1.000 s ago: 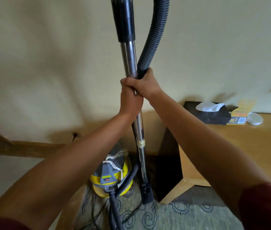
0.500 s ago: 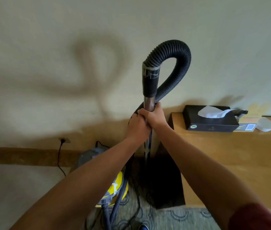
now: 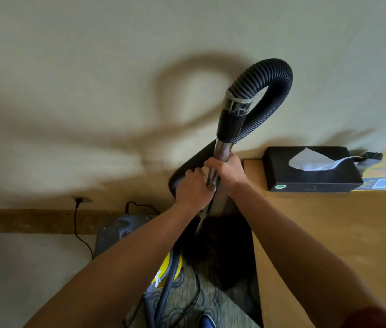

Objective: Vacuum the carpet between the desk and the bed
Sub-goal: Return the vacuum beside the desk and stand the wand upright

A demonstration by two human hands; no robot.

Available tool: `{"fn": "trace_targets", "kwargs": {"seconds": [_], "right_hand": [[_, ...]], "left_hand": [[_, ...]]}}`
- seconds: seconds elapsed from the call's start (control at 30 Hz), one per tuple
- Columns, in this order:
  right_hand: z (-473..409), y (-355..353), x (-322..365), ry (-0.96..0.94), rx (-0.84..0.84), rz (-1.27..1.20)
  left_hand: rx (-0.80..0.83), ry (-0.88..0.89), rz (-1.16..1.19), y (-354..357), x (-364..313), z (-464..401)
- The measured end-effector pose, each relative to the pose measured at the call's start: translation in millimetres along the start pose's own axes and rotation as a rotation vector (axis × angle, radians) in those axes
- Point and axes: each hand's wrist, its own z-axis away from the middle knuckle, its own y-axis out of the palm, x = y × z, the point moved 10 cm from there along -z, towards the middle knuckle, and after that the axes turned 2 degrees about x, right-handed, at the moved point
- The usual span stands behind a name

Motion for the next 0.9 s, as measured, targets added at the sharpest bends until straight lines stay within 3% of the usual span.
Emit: {"fn": "trace_targets", "kwargs": {"seconds": [0.1,0.23,0.3,0.5,0.77,0.9], "right_hand": [[-10,-3,-1,-0.007,0.034,0.001],[-16,-5,-21,0.03,0.053,0.003],[-21,-8,-26,0.057,0.015,0.011],[-7,-46,-45,0.238,-0.314,0.288],[4,-65,-80,0.443,-0.28,0.437],[14,-51,-97,0.621,-0.038,0.418]], "left_hand": [[-0.03,0.043,-0.044,6,-12,-5],[0.157,0.019,-0.006,33,-12,-12],[0.161,-0.007,0.019,37,-11,-15],[0.221,-0.006,-0.02,47,-16,-12],[0.297,-0.033,0.033,43,6,-7],[0.28,-0.056,0.041,36,13,-4]]}}
